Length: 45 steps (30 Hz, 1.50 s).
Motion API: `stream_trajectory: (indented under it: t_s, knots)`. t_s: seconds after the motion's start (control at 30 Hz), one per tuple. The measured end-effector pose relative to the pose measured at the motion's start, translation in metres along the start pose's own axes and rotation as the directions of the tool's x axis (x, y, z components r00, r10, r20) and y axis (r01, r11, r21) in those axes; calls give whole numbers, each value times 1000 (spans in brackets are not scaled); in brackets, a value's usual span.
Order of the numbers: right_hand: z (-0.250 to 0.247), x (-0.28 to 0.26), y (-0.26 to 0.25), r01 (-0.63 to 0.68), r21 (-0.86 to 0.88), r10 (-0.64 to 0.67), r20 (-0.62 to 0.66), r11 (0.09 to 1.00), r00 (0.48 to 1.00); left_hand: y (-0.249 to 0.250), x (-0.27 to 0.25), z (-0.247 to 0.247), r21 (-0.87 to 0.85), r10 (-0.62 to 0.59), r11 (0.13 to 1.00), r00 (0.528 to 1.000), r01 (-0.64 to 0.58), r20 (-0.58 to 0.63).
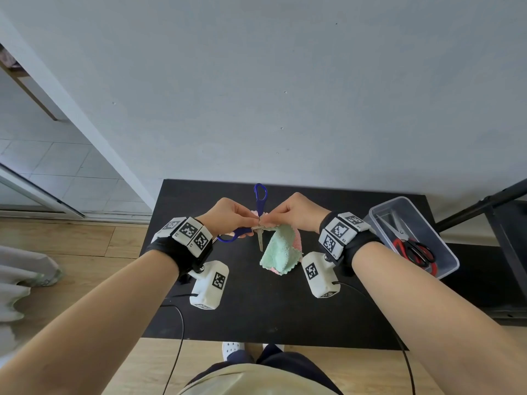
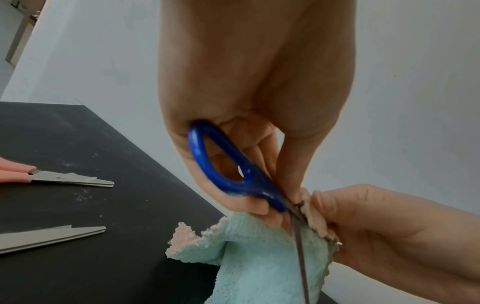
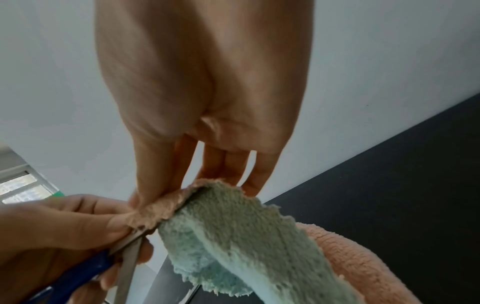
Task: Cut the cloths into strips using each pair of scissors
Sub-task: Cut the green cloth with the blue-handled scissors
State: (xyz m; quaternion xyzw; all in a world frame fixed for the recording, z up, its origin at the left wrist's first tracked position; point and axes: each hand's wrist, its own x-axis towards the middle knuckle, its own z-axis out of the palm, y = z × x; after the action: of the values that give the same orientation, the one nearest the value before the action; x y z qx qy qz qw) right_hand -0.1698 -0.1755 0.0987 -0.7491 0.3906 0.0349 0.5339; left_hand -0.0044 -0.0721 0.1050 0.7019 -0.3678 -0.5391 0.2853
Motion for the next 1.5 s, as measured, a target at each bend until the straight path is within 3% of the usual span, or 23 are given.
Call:
stream_trajectory:
  t_s: [0.07, 0.23, 0.4, 1.0, 1.27, 1.5]
  knots:
    - [-1, -1, -4, 1, 2, -1, 28, 1000, 1000, 0, 0, 0, 5, 18, 1000, 1000, -18, 2]
    - [0, 0, -12, 55, -194, -37, 95, 979, 995, -2, 1, 0, 71, 72, 995, 997, -71, -1]
    - [-2, 3, -11, 65, -225, -45, 91, 972, 995, -1, 4, -3, 132, 98, 987, 995, -96, -9]
    - [-26, 14, -3, 70, -129, -76, -42, 989, 996, 11, 14, -12, 104, 107, 990, 990, -97, -95]
    - [-20, 19, 5, 94, -14, -95, -167, 995, 981, 11, 16, -12, 36, 65, 997, 992, -61, -112]
    - [-15, 20, 0, 130, -52, -137, -149, 990, 979, 6, 15, -10, -75, -45, 996, 993, 37, -110]
